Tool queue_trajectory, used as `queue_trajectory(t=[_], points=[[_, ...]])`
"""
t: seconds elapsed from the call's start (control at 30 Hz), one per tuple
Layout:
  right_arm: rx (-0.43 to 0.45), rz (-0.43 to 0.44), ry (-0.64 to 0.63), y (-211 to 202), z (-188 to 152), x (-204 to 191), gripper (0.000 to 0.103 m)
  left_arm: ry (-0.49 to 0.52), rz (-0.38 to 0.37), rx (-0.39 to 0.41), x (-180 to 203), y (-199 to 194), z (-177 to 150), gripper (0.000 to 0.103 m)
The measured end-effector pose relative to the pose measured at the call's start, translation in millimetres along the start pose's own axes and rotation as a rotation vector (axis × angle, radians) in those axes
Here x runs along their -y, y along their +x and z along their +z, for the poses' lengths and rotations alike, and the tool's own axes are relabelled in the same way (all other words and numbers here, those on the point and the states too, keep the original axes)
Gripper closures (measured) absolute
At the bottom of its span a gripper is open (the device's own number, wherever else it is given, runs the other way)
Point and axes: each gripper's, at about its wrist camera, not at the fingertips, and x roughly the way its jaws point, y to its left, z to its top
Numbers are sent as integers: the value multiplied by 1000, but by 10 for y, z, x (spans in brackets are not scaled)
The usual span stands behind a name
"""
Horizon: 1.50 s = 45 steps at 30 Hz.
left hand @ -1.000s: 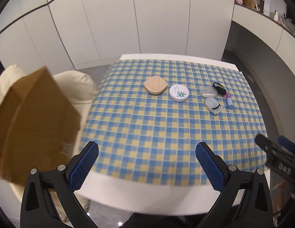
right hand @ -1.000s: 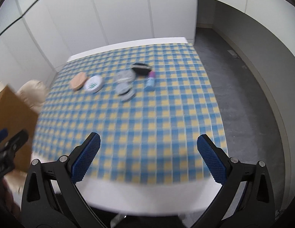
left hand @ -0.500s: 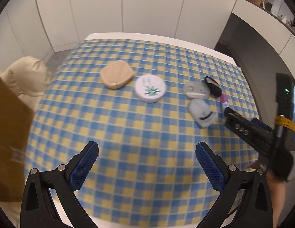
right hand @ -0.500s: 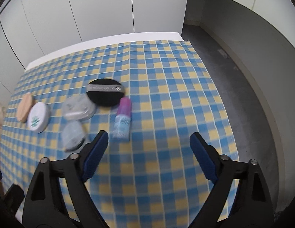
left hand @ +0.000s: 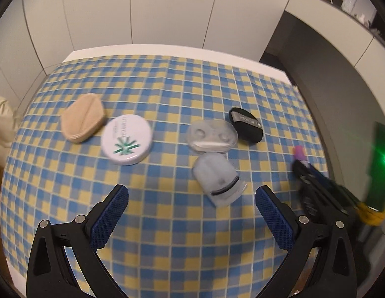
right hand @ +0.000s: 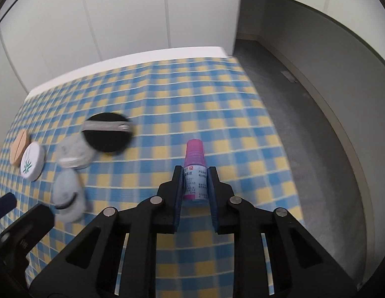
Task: Organize objects
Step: 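Close the right tool around the pink-capped spray bottle, then grasp the frosted clear case with the left tool while the right tool holds the bottle, then lift the clear case with the left tool while the right tool lifts the bottle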
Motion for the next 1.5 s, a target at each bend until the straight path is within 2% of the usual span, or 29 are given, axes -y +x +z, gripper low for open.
queue_trajectory(t=[0.17,0.23,0.3,0.33,0.37,0.43,0.47,0.57,0.67,0.77,0.8,1.17,1.5], points=[[6,23,8,-72,-56,118,83,47,49,-61,141,339,30,1],[7,12,-15,-70,-64,99,83,83,116,-45,224,412,38,0],[10,2,-41,-83,-85,58,83,79,117,-33,260,451,73,2],[11,8,-45,-75,-84,57,83,77,118,-23,277,454,91,9],[12,20,-47,-81,-91,49,83,80,116,-7,298,443,108,26],[12,36,-54,-103,-169,6,83,111,104,21,371,404,146,52],[10,38,-65,-114,-181,-24,83,128,118,22,401,406,152,62],[2,43,-86,-149,-202,-131,83,155,123,31,430,388,126,62],[-2,53,-80,-176,-208,-273,84,135,115,19,362,370,122,62],[-4,52,-96,-210,-207,-383,84,110,128,5,255,329,141,62],[-5,49,-102,-109,-144,-387,84,100,127,4,200,289,129,62],[-22,30,-148,-112,57,-805,83,48,182,41,-335,-137,74,62],[39,55,-158,-623,360,-1067,83,18,208,101,-518,-691,293,62]])
